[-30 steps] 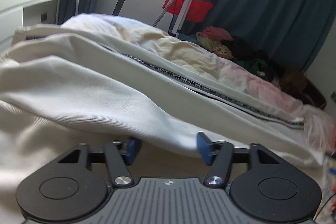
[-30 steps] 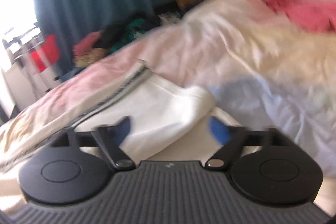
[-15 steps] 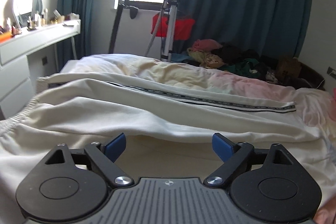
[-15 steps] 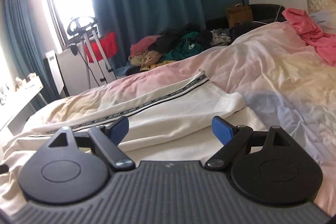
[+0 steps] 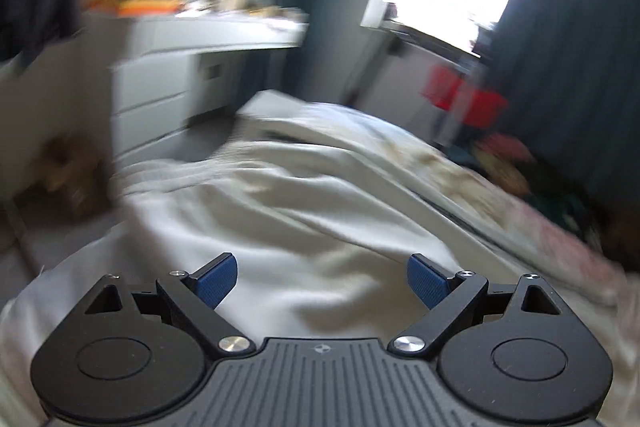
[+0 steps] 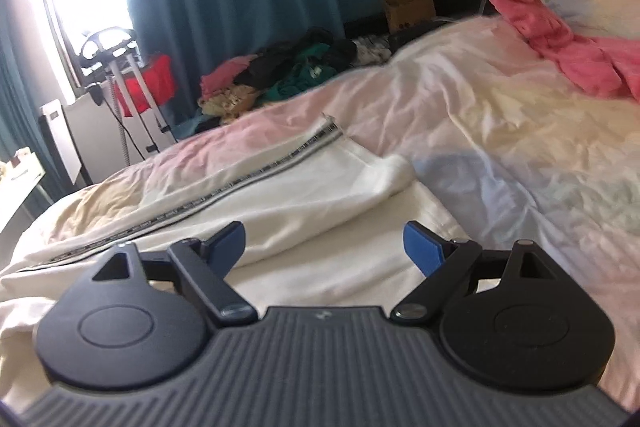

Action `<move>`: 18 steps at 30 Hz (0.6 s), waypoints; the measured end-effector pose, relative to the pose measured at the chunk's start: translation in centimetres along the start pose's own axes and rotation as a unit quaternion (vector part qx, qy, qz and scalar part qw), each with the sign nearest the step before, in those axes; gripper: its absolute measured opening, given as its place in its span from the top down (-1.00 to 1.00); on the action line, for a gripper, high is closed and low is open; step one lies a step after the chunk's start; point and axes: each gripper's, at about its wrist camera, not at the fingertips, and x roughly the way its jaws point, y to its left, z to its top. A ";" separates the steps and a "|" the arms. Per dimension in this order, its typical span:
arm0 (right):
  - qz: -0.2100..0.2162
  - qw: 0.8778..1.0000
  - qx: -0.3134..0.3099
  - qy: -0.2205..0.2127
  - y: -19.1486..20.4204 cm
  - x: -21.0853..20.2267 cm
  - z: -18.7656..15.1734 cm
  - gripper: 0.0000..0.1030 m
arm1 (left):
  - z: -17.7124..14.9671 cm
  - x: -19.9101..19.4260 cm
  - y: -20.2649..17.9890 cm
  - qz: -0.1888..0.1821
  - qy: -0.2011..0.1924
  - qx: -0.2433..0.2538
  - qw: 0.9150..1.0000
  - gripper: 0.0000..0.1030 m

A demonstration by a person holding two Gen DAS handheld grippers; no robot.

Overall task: Fold clothes
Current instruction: 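Grasp the ribbed waistband with the left tool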

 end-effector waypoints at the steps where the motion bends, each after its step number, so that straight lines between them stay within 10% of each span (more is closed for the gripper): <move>1: -0.005 1.000 0.021 0.009 -0.6 -0.5 -0.3 -0.69 | 0.7 0.4 1.5 0.022 0.002 -0.033 0.999 -0.81; 6: -0.011 0.983 0.175 0.052 -5.4 -1.6 -2.0 -0.69 | 3.1 2.9 7.6 0.096 0.023 -0.155 0.983 -0.81; 18: -0.075 0.944 0.321 0.032 -14.1 -1.7 -3.2 -0.62 | 1.8 8.2 11.4 0.042 0.102 -0.262 0.959 -0.65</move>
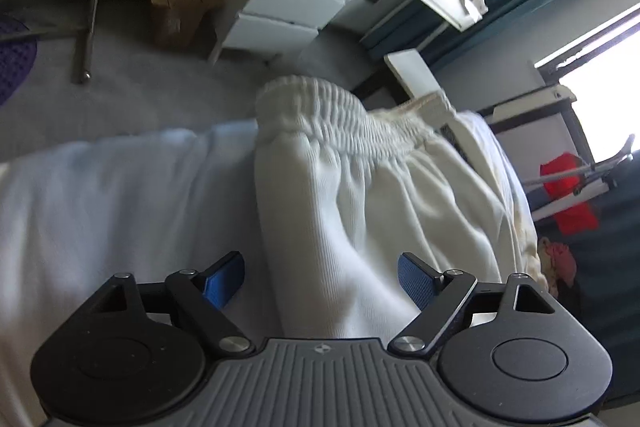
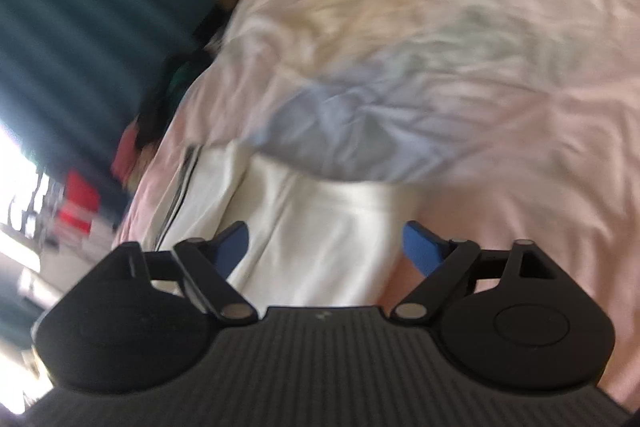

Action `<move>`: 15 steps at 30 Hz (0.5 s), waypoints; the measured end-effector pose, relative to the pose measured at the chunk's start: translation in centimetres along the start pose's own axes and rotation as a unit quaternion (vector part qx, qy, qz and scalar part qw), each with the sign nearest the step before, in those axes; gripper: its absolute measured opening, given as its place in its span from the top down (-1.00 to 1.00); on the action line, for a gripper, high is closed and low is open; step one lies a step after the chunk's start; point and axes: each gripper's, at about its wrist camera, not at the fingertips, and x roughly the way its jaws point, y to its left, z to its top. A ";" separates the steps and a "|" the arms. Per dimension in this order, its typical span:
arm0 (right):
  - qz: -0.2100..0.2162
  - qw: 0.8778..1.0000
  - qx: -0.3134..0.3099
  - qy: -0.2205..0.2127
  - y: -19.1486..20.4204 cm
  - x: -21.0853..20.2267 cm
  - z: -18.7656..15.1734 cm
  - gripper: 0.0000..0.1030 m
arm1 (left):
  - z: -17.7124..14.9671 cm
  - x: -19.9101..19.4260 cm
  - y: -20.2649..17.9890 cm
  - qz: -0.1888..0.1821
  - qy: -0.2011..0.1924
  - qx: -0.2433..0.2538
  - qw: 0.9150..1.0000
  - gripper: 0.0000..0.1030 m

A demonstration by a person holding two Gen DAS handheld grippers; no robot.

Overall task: Fold clothes
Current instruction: 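Grasp the ribbed waistband with the left tool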

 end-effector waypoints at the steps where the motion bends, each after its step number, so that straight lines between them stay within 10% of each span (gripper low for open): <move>1: -0.004 1.000 0.010 0.000 -0.5 0.0 0.1 -0.62 | -0.2 0.1 -0.3 0.005 -0.001 0.011 1.000 -0.65; 15: -0.003 0.991 0.088 0.098 -2.1 5.8 -1.2 0.00 | 0.3 0.0 2.4 -0.042 0.000 -0.070 0.997 -0.64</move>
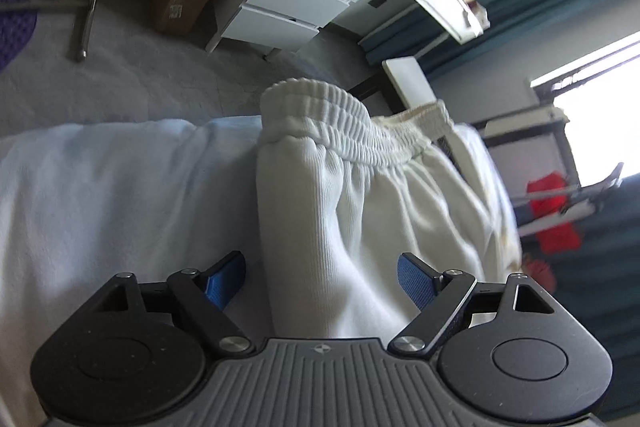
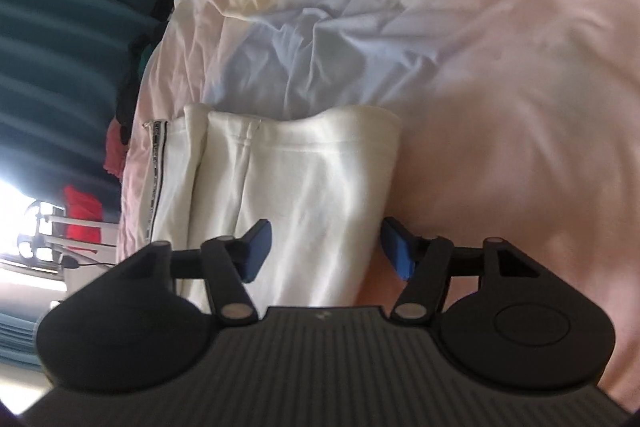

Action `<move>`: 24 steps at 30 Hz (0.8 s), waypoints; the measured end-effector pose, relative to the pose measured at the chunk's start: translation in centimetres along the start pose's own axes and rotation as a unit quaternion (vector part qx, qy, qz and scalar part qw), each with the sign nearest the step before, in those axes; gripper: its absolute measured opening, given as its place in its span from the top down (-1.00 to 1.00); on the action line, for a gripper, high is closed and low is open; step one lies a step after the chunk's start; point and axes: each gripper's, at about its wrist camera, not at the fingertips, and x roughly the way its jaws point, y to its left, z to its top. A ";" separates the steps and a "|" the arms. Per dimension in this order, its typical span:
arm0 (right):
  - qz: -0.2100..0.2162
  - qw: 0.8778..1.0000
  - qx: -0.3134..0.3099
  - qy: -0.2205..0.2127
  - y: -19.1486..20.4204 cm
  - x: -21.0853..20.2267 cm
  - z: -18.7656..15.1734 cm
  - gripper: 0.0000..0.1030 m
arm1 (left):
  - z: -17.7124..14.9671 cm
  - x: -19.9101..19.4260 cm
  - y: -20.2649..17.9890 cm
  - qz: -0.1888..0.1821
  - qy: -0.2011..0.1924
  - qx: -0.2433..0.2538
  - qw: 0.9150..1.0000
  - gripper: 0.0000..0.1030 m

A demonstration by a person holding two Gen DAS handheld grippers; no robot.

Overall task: Fold clothes
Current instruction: 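Grasp the ribbed waistband with the left tool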

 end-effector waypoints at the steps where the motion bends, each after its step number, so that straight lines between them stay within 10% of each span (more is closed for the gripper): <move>1: -0.004 1.000 -0.008 -0.004 0.4 0.2 0.0 0.34 | 0.1 0.0 0.3 -0.008 -0.002 -0.009 1.000 -0.64; 3: 0.006 0.999 -0.031 -0.019 1.4 0.5 0.1 0.71 | 0.5 0.5 0.7 -0.026 -0.005 -0.021 0.999 -0.64; 9: 0.045 0.993 -0.084 -0.067 3.8 -0.7 -0.3 0.88 | 0.9 0.8 1.6 -0.052 -0.005 -0.043 0.998 -0.04; 13: 0.071 0.988 -0.095 -0.100 3.9 -2.3 0.1 0.89 | 1.1 0.8 1.7 -0.073 0.000 -0.020 0.997 0.81; 24: 0.101 0.984 -0.083 -0.120 4.7 -5.5 1.8 0.90 | 1.5 -4.5 -1.0 -0.124 -0.038 0.031 0.991 0.85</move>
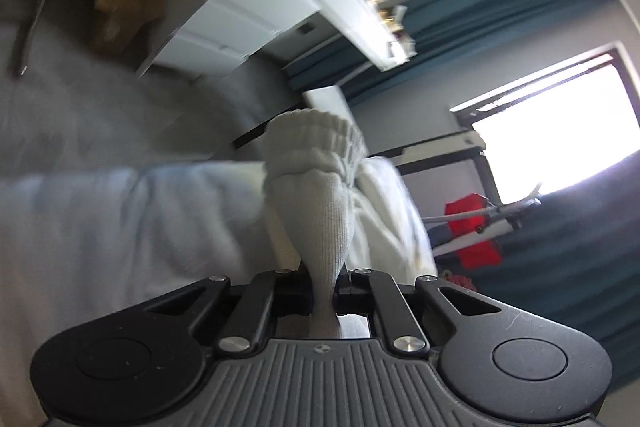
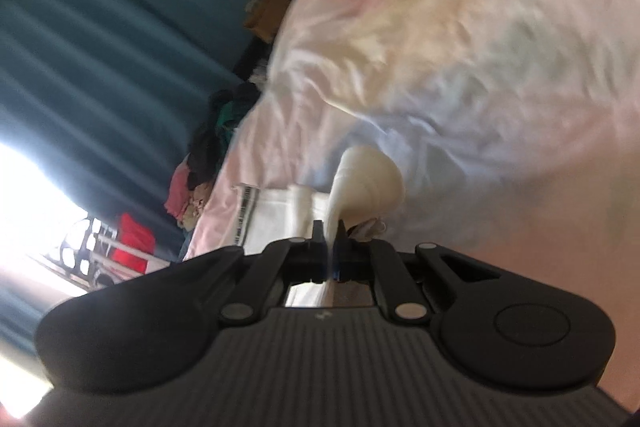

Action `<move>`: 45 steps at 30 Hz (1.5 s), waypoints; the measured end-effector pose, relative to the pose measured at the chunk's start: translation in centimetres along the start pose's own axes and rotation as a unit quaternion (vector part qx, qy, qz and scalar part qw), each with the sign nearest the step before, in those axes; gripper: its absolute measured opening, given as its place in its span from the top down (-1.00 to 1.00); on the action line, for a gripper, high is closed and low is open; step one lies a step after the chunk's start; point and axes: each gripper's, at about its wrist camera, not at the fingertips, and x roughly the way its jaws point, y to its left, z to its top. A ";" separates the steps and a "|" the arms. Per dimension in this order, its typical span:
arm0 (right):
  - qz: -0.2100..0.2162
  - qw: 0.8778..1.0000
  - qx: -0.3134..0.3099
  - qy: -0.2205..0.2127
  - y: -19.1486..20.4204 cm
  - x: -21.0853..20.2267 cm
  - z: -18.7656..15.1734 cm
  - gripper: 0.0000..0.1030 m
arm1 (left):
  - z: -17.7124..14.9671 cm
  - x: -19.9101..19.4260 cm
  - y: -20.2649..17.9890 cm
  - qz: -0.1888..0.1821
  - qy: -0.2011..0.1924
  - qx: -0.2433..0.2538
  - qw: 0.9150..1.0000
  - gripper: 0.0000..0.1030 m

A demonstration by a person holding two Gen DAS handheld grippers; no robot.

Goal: Fold clothes

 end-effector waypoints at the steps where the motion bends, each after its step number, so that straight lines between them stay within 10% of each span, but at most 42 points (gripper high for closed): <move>1: 0.004 1.000 -0.006 -0.003 0.7 0.0 0.5 0.90 | 0.4 -0.1 -0.8 -0.002 0.001 0.007 1.000 0.85; 9: -0.005 0.999 -0.037 -0.003 8.9 5.8 4.0 0.89 | 3.6 4.1 -9.3 0.032 0.009 0.031 0.999 0.84; 19: -0.079 0.982 -0.170 -0.037 20.3 22.7 1.8 0.89 | 4.8 21.9 -20.5 0.120 -0.010 0.111 0.987 0.84; 30: -0.139 0.965 -0.221 -0.009 20.0 36.9 -2.6 0.87 | 3.1 38.3 -22.1 0.184 0.030 0.177 0.966 0.79; 36: -0.112 0.976 -0.188 0.023 19.1 35.5 -1.7 0.72 | 2.8 36.7 -21.6 0.145 0.053 0.238 0.959 0.23; 42: -0.045 0.990 -0.130 0.024 16.5 27.9 -0.8 -0.25 | 2.2 29.3 -20.2 0.069 0.065 0.258 0.961 -0.45; 45: -0.017 0.992 -0.122 0.027 14.7 23.7 -0.8 -0.25 | 0.5 24.1 -18.4 0.026 0.085 0.261 0.961 -0.57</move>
